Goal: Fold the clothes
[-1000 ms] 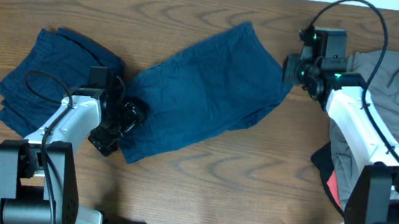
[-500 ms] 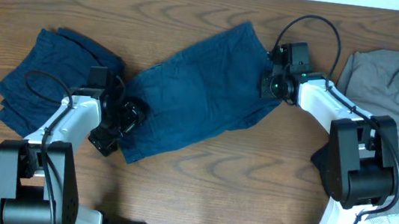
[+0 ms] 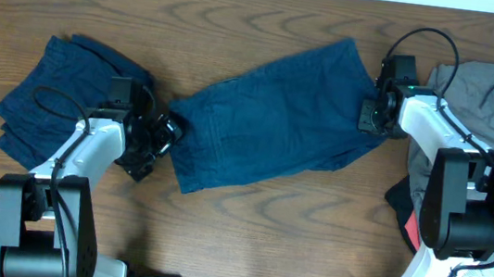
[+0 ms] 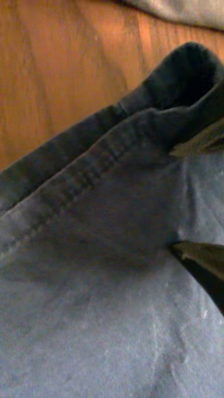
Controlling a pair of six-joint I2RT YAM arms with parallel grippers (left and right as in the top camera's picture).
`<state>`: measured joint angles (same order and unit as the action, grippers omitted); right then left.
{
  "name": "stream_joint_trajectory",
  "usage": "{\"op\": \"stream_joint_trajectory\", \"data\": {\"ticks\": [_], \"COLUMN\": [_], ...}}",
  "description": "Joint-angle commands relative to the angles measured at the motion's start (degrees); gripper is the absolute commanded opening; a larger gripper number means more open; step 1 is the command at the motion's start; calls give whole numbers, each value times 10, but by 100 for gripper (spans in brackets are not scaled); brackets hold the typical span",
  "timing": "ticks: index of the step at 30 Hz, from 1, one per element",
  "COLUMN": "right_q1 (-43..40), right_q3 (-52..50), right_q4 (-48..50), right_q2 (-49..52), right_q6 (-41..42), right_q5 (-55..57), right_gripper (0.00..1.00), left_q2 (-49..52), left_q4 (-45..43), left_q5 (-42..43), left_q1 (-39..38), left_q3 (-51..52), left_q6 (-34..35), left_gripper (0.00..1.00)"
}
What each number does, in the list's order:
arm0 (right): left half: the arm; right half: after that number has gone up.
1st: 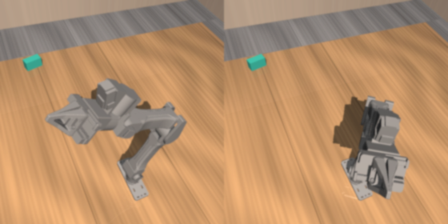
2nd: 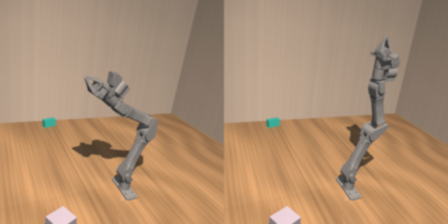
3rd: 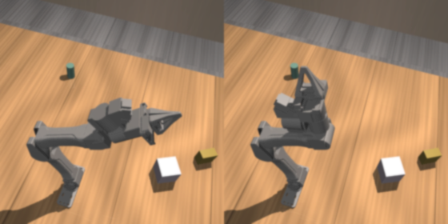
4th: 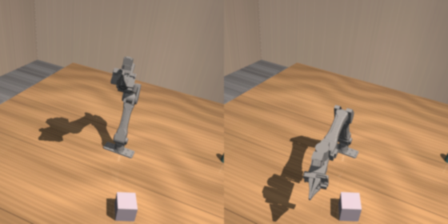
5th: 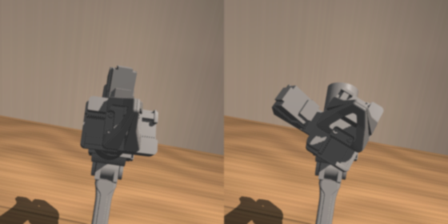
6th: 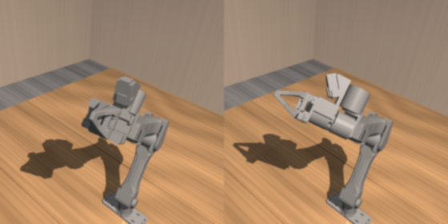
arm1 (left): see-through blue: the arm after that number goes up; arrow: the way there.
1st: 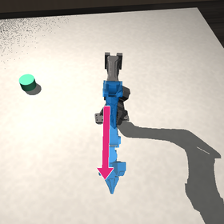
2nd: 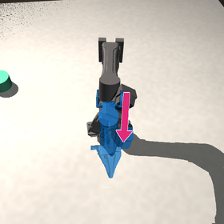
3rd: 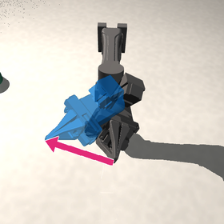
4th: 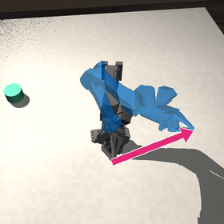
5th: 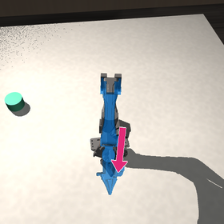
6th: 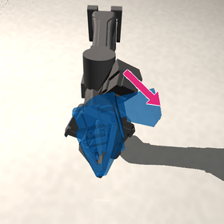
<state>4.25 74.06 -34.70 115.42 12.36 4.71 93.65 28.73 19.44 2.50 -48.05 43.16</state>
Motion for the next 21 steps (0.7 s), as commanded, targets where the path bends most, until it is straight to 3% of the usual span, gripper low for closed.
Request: {"op": "stream_joint_trajectory", "data": {"ticks": [1,9,15,18,20,21], "right_q1": [-3,25,29,30,30,30], "right_q3": [-20,-20,-20,-20,-20,-20], "right_q4": [-11,-2,-3,-7,-9,-9], "right_q2": [16,-62,-142,-173,-185,-189], "right_q6": [8,9,6,4,4,4], "right_q5": [39,37,13,-9,-24,-29], "right_gripper": [49,61,63,62,62,62], "left_q2": [18,18,18,18,18,18], "left_q4": [-22,-52,-72,-72,-72,-72], "left_q5": [27,27,22,0,0,0], "left_q1": [-5,-37,-67,-76,-77,-77], "left_q3": [9,9,9,10,10,10], "left_q6": [-21,-26,-26,-26,-26,-26], "left_gripper": [98,98,100,90,77,65]}}
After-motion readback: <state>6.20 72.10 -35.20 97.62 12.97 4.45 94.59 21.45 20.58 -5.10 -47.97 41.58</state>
